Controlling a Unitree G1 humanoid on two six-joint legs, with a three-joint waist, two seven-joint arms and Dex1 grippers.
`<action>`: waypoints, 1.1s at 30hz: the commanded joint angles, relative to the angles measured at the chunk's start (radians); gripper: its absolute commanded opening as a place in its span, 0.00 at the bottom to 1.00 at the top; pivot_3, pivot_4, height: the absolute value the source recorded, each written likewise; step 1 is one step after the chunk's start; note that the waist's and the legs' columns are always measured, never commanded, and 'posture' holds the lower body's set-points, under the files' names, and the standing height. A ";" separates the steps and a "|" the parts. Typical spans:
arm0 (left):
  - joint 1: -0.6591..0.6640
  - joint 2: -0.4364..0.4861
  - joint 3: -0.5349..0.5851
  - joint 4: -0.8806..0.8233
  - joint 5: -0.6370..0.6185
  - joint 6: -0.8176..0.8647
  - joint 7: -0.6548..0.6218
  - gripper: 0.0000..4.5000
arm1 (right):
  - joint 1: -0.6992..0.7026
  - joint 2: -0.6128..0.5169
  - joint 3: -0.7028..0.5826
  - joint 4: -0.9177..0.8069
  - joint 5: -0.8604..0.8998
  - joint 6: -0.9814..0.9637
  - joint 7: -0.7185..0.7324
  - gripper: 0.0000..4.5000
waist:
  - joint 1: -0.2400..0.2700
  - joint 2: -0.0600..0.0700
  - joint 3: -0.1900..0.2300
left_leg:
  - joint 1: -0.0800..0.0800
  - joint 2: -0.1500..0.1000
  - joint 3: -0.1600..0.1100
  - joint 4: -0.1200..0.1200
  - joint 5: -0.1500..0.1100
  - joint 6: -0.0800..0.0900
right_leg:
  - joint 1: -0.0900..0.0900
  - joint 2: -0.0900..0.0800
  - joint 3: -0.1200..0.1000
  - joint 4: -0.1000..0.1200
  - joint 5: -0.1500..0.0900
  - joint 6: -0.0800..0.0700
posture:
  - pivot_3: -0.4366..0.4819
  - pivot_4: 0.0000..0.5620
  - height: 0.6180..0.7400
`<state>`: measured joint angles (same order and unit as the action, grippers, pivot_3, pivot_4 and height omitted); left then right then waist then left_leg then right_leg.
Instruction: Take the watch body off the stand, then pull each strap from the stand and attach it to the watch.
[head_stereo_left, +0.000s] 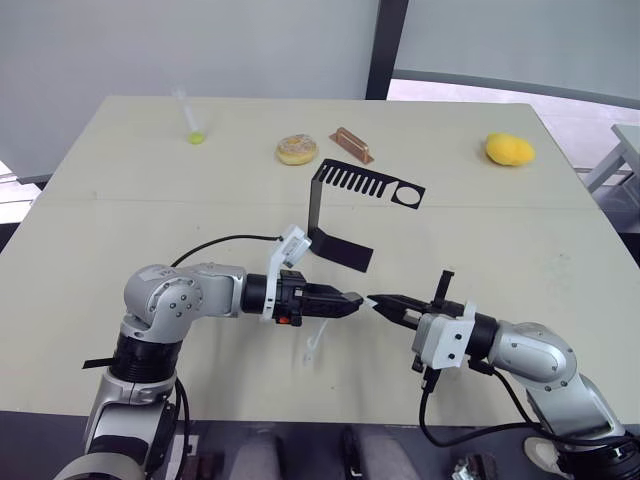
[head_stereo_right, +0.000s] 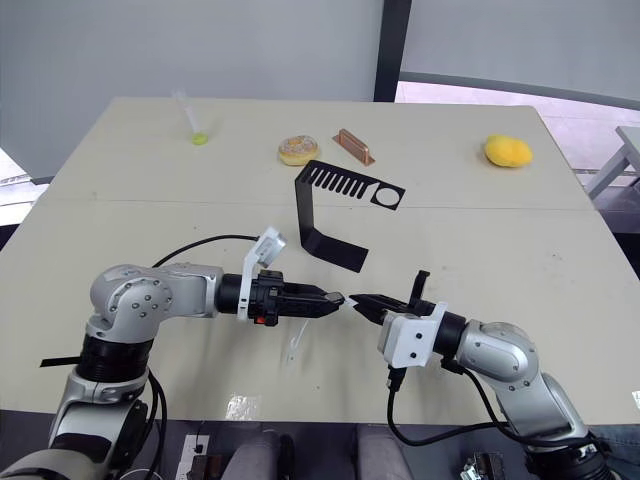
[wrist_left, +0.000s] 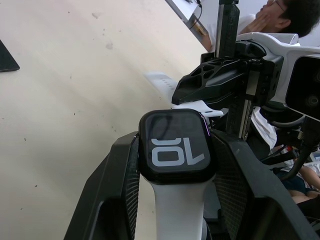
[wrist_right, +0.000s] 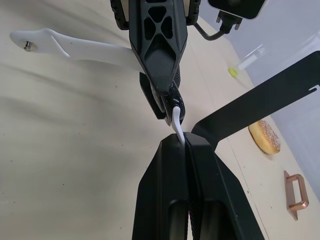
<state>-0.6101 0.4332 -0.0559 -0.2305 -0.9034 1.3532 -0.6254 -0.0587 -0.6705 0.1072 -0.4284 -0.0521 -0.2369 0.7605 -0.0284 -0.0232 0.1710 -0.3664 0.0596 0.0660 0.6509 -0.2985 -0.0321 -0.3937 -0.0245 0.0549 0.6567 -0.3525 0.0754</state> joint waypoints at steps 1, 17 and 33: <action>-0.006 -0.038 -0.039 -0.064 -0.038 0.008 -0.020 0.35 | -0.028 0.023 0.022 -0.043 0.013 -0.006 -0.008 0.00 | 0.000 0.000 0.000 | 0.000 0.000 0.000 0.000 0.000 0.000 | 0.000 0.000 0.000 0.000 0.000 0.000 | 0.48 0.27 1.00; -0.005 -0.055 -0.040 -0.066 -0.033 0.004 -0.008 0.35 | -0.034 0.035 0.040 -0.045 0.015 0.019 0.001 0.00 | 0.000 0.000 0.000 | 0.000 0.000 0.000 0.000 0.000 0.000 | 0.000 0.000 0.000 0.000 0.000 0.000 | 0.48 0.27 1.00; -0.004 -0.054 -0.043 -0.069 -0.034 0.005 -0.009 0.35 | -0.043 0.052 0.056 -0.031 0.006 0.020 0.002 0.00 | 0.000 0.000 0.000 | 0.000 0.000 0.000 0.000 0.000 0.000 | 0.000 0.000 0.000 0.000 0.000 0.000 | 0.48 0.27 1.00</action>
<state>-0.6100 0.4194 -0.0535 -0.2305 -0.8951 1.3540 -0.6049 -0.0725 -0.6397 0.1248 -0.4199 -0.0601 -0.1955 0.7607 -0.0284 -0.0232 0.1710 -0.3665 0.0596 0.0660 0.6508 -0.2985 -0.0321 -0.3938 -0.0246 0.0549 0.6566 -0.3525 0.0754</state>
